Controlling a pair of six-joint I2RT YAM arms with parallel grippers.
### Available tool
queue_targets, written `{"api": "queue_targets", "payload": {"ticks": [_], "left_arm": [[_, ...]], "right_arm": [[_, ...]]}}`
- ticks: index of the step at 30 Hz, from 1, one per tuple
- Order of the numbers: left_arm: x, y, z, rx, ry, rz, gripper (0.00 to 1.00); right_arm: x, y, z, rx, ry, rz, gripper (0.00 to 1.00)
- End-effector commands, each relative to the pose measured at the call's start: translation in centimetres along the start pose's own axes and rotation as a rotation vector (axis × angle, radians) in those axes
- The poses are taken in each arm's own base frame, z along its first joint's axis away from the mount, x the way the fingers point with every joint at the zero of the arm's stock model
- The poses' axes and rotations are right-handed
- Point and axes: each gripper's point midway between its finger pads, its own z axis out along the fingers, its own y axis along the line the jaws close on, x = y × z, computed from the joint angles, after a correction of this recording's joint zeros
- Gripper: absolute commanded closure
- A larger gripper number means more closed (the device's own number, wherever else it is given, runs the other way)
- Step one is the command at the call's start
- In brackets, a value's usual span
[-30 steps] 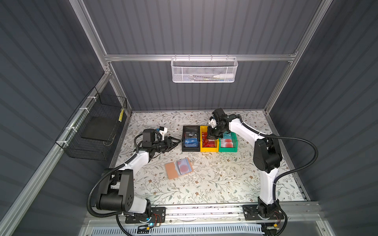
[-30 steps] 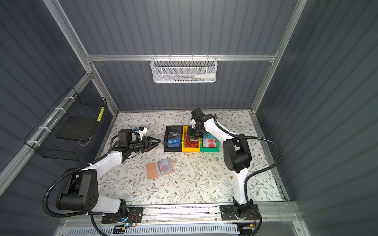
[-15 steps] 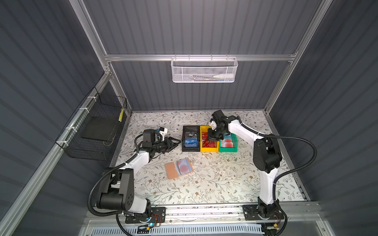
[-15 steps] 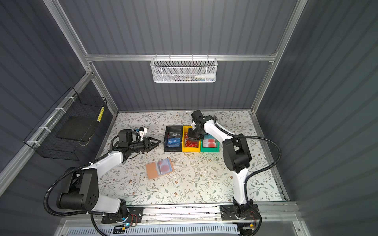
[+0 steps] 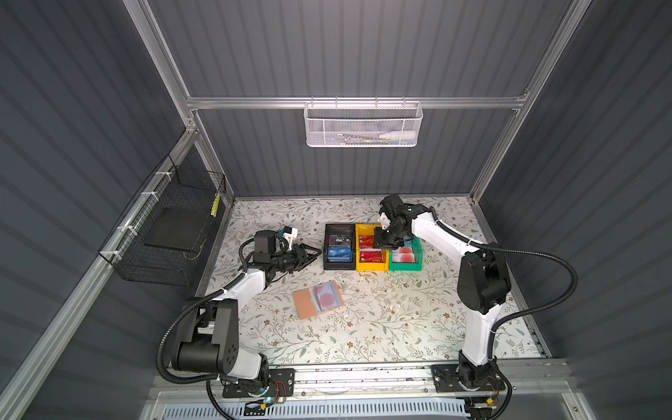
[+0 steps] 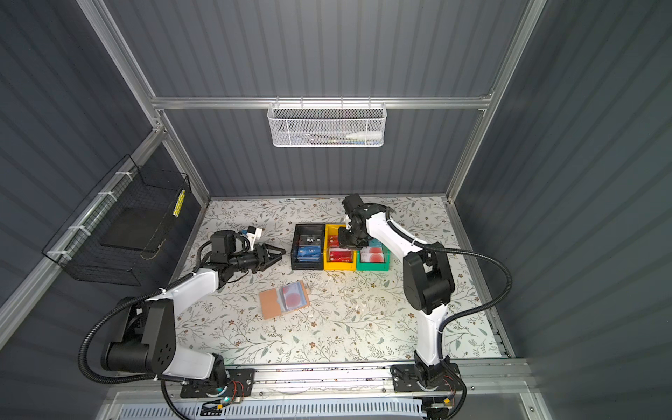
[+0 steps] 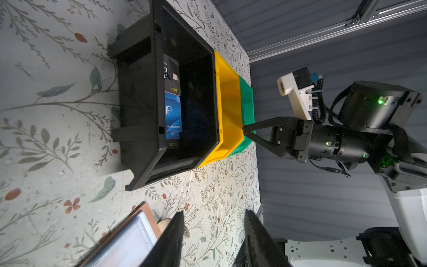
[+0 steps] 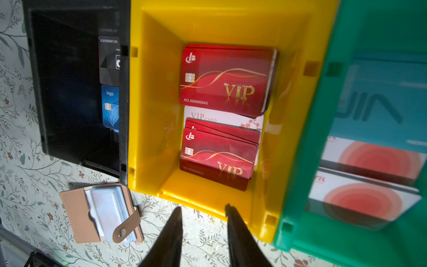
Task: Take the credit cards out of the card holder
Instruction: Place the credit card in the storage box, then flip over the card slot in the card holder.
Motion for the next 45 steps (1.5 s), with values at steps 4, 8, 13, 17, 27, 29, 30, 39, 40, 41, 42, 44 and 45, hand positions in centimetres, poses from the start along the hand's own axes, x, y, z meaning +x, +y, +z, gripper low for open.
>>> {"api": "queue_targets", "payload": {"ticks": [4,8,13,17,27,29,30,39,40,41,42,44,45], "left_arm": [[1.7,1.6,-0.2,-0.024,0.029,-0.073,0.55],[3.8,3.1,-0.3,-0.046,0.054,-0.148,0.54],[6.4,4.7,-0.9,-0.09,0.086,-0.221,0.54],[8.0,5.8,-1.3,-0.131,0.104,-0.256,0.59],[9.9,7.5,-1.8,-0.199,0.127,-0.285,0.77],[10.3,7.8,-2.0,-0.216,0.138,-0.289,0.79],[10.4,7.9,-2.0,-0.225,0.138,-0.288,0.79],[11.5,9.7,-2.3,-0.299,0.163,-0.29,0.87],[11.5,10.0,-2.2,-0.304,0.167,-0.294,0.88],[11.6,10.2,-2.0,-0.304,0.172,-0.299,0.89],[11.6,10.4,-1.9,-0.302,0.175,-0.301,0.9],[11.7,10.8,-1.7,-0.305,0.181,-0.31,0.91],[11.7,10.9,-1.6,-0.306,0.182,-0.311,0.91]], "right_arm": [[1.2,1.1,-1.7,-0.025,-0.006,-0.095,0.64],[3.8,4.7,-1.8,-0.155,0.056,-0.253,0.65],[8.3,9.5,-1.4,-0.298,0.175,-0.416,0.66],[10.8,12.2,-0.2,-0.389,0.253,-0.467,0.68],[12.9,15.9,2.9,-0.47,0.354,-0.482,0.76],[13.3,16.3,3.7,-0.469,0.378,-0.484,0.76],[13.6,16.3,4.1,-0.46,0.388,-0.485,0.76],[14.7,15.3,6.8,-0.411,0.456,-0.452,0.76],[14.9,15.2,7.1,-0.406,0.464,-0.451,0.76],[15.0,15.0,7.3,-0.401,0.471,-0.448,0.76],[15.1,14.9,7.6,-0.395,0.476,-0.446,0.76],[15.4,14.5,8.1,-0.383,0.488,-0.443,0.76],[15.4,14.4,8.2,-0.38,0.491,-0.442,0.76]]}}
